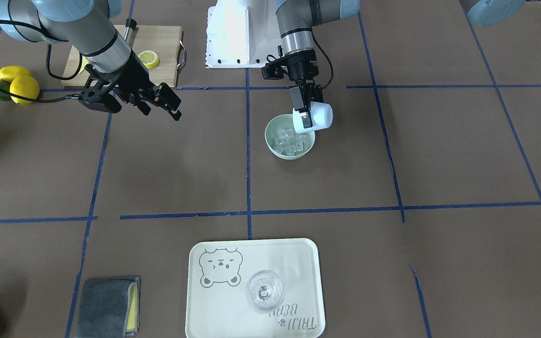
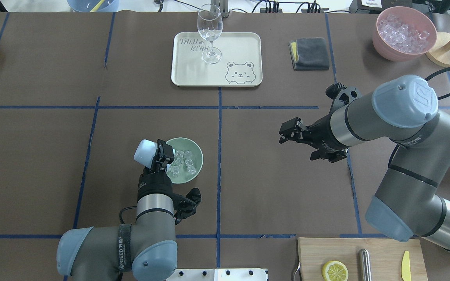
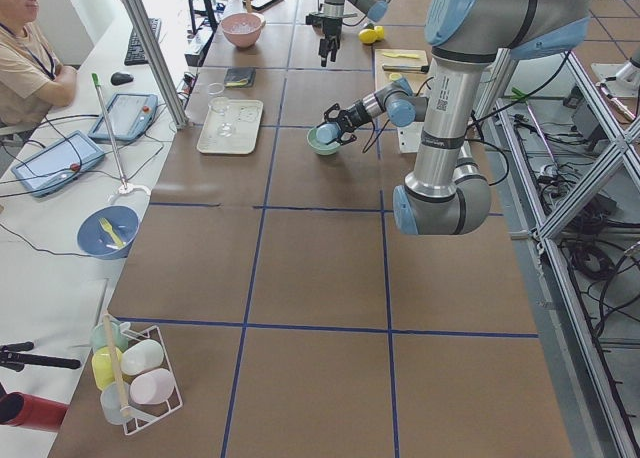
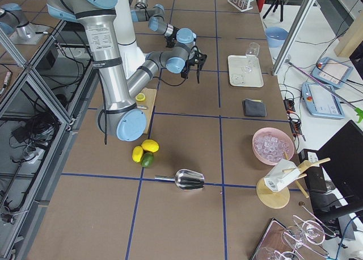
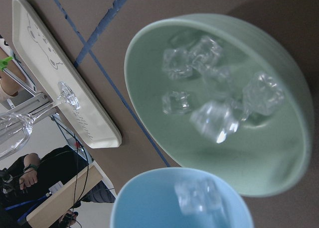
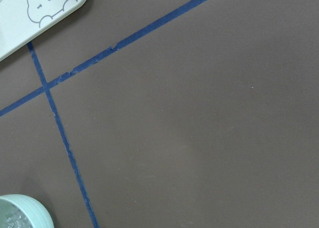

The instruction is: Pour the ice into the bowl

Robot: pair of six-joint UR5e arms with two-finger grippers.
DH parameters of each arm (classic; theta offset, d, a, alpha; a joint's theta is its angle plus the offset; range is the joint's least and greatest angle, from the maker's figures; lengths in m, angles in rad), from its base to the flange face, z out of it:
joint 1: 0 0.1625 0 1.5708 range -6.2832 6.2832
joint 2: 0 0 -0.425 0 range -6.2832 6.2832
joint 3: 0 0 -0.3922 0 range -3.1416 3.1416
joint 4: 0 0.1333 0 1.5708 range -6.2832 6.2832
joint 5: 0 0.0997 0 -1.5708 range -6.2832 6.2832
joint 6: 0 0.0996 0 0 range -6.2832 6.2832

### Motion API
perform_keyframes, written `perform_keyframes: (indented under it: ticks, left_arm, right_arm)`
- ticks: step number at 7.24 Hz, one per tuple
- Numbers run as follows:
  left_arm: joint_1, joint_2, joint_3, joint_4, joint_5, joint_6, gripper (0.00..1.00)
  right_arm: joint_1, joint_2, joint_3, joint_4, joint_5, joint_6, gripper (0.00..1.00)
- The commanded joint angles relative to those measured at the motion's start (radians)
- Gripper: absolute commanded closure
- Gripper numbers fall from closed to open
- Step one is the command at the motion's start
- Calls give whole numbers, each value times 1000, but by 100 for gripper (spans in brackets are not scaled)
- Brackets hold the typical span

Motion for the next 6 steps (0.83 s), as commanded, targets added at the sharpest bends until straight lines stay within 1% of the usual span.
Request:
perform_keyframes:
  ticks: [1, 2, 3, 4, 5, 6]
  left_arm:
    - [-1, -2, -2, 11, 8, -41, 100]
    - [-1, -2, -6, 11, 0, -138, 100]
    - [-1, 1, -7, 13, -24, -276, 100]
    - [-13, 5, -40, 13, -91, -399, 100]
    - [-17, 15, -49, 13, -128, -589, 100]
    - [-49, 18, -51, 13, -239, -862, 100]
  right_arm:
    - [0, 0, -3, 0, 0, 0, 0]
    - [0, 2, -3, 0, 0, 0, 0]
    - [-2, 2, -4, 0, 0, 0, 0]
    - [-3, 2, -4, 0, 0, 0, 0]
    - [-3, 7, -3, 0, 0, 0, 0]
    - [-3, 8, -4, 0, -1, 0, 0]
